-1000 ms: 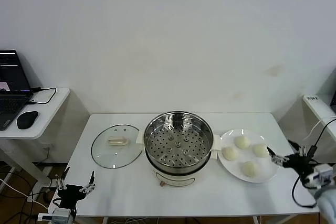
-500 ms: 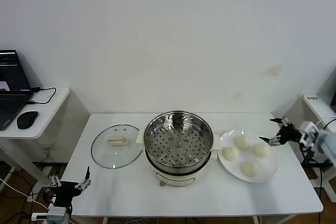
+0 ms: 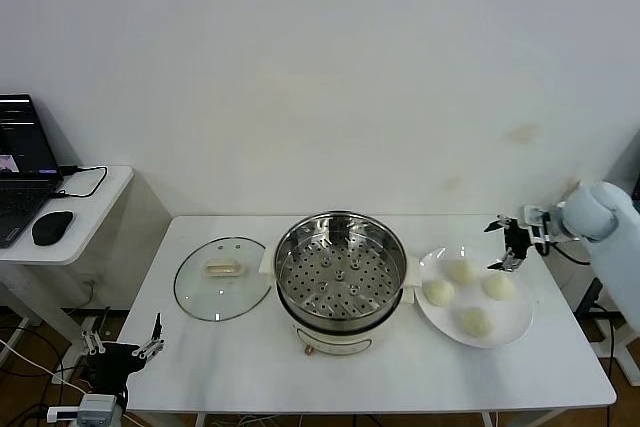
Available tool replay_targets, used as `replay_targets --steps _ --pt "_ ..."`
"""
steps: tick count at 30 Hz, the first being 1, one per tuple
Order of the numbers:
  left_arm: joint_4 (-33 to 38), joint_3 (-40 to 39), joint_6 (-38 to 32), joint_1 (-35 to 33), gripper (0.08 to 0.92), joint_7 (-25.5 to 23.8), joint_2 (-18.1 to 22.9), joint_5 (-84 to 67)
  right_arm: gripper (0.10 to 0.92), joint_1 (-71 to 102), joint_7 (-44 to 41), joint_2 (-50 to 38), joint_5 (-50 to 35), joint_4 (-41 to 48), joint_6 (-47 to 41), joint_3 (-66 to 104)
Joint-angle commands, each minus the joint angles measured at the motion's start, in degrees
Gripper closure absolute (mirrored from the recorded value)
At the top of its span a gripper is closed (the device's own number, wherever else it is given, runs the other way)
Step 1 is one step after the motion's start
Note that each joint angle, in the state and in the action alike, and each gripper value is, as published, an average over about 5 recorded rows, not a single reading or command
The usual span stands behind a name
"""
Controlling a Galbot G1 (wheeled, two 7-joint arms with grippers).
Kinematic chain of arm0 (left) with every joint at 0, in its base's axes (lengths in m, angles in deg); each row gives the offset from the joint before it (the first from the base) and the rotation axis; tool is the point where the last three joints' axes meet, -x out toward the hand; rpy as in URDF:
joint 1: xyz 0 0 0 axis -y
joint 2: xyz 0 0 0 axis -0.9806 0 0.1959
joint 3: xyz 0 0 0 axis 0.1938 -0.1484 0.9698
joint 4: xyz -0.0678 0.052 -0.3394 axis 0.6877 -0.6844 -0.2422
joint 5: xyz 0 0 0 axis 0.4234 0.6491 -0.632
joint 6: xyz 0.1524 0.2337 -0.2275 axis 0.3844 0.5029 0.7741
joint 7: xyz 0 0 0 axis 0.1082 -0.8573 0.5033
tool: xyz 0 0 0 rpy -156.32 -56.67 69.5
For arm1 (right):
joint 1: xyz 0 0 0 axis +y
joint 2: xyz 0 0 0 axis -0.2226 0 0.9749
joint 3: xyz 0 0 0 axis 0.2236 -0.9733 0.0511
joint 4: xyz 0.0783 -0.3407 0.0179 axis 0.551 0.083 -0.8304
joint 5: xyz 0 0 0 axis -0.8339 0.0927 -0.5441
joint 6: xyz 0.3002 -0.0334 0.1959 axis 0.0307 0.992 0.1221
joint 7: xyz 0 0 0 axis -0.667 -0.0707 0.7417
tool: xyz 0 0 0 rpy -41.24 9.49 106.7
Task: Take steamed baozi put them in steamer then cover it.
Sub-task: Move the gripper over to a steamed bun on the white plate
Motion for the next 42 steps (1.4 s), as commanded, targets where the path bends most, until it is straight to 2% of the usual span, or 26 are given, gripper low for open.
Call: replay_targets --steps 1,12,42 --pt "0.26 0.15 0.04 0.00 0.177 -0.15 0.15 0.17 0.203 -6.91 -3.87 5.98 8.01 9.48 5.10 -7.35" --pt "-0.20 -0.02 0.07 -0.26 0.177 -0.64 0.84 0.54 0.203 -5.22 2.52 11.79 12.23 16.78 7.60 -4.07" --pt "-1.23 -0.43 0.00 -0.70 0.177 -0.48 1.20 0.62 0.203 -3.51 3.54 14.57 13.90 20.76 6.96 -0.44"
